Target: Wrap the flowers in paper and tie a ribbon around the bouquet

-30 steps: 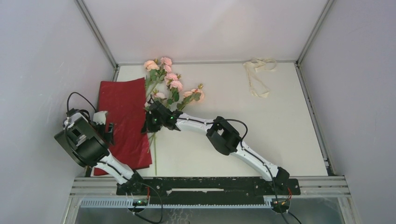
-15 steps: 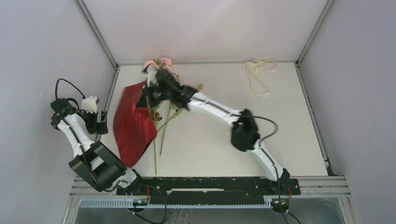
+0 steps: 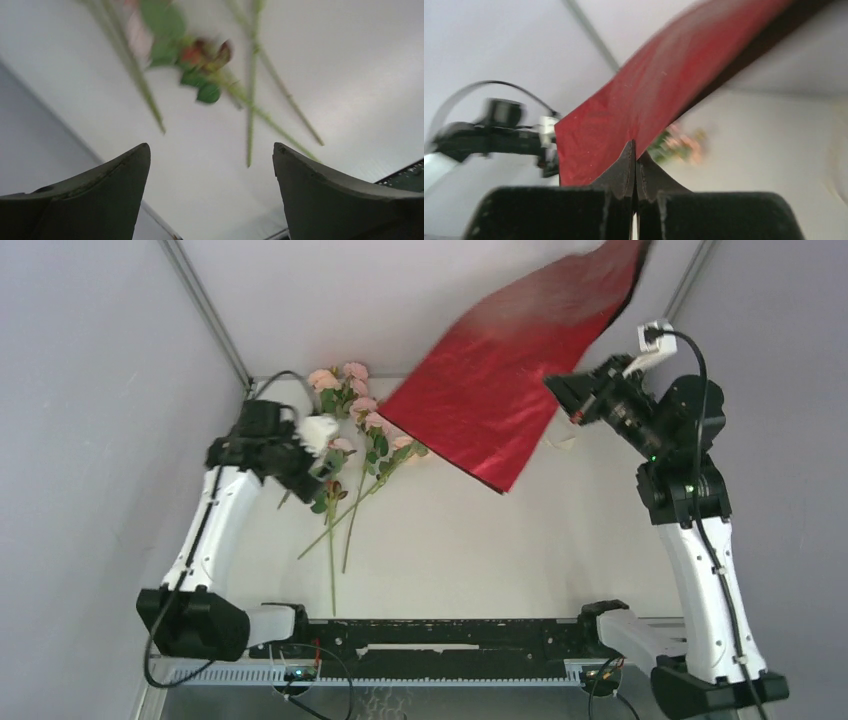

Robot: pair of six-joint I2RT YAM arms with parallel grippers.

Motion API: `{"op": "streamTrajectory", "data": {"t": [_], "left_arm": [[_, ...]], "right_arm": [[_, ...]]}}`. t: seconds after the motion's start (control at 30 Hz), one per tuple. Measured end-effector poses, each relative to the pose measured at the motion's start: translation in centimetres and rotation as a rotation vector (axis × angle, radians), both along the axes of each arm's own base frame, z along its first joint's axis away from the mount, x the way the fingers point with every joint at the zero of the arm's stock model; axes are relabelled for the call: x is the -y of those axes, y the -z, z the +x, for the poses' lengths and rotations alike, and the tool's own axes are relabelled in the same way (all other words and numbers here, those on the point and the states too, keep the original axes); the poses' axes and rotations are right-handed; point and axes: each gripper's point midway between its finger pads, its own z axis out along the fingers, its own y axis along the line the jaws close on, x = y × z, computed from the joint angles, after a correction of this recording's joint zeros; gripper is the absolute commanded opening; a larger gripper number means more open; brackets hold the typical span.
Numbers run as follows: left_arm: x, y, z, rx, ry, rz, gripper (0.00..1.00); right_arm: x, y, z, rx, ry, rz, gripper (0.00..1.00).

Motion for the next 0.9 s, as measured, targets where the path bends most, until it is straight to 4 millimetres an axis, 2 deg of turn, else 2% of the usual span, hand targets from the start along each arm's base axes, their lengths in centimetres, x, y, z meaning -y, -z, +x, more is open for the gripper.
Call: {"op": "streamTrajectory", "data": {"t": [0.07,0.13,0.2,0.27,0.33,0.4,0.53,0.63,0.8,0.9], "left_arm": [[4.5,-0.1,0.2,-0.011,0.148,0.010,0.94],[9.4,0.5,0.5,-0.049,0.290,0.021,0.91],[13.7,2.0,1.2,-0.110,0.396,0.029,0.88],[16.8,4.0,2.3,-0.177,0.443,0.041,0.85],[19.7,6.3,4.4,-0.239,0.455,0.058,0.81],[21.6,8.4,7.4,-0.255,0.432,0.078,0.76],[22.8,12.0,13.0,-0.222,0.366,0.158,0.66],[21.9,14.2,14.9,-0.208,0.333,0.250,0.61],[19.2,17.1,16.2,-0.221,0.282,0.411,0.56],[18.0,16.9,17.2,-0.203,0.238,0.452,0.52]], "right_arm": [[3.6,4.7,0.6,-0.114,0.105,-0.040,0.00],[6.9,11.0,1.3,-0.283,0.198,-0.080,0.00],[9.1,16.4,1.3,-0.444,0.256,-0.103,0.00],[10.0,21.4,0.5,-0.603,0.277,-0.120,0.00],[10.0,24.2,-0.7,-0.712,0.275,-0.132,0.00],[10.2,24.9,-1.3,-0.743,0.284,-0.148,0.00],[10.8,25.1,-1.6,-0.747,0.314,-0.175,0.00],[10.9,25.2,-1.8,-0.751,0.318,-0.182,0.00],[10.6,24.9,-2.0,-0.736,0.309,-0.186,0.00],[9.7,24.8,-2.2,-0.725,0.282,-0.204,0.00]]}}
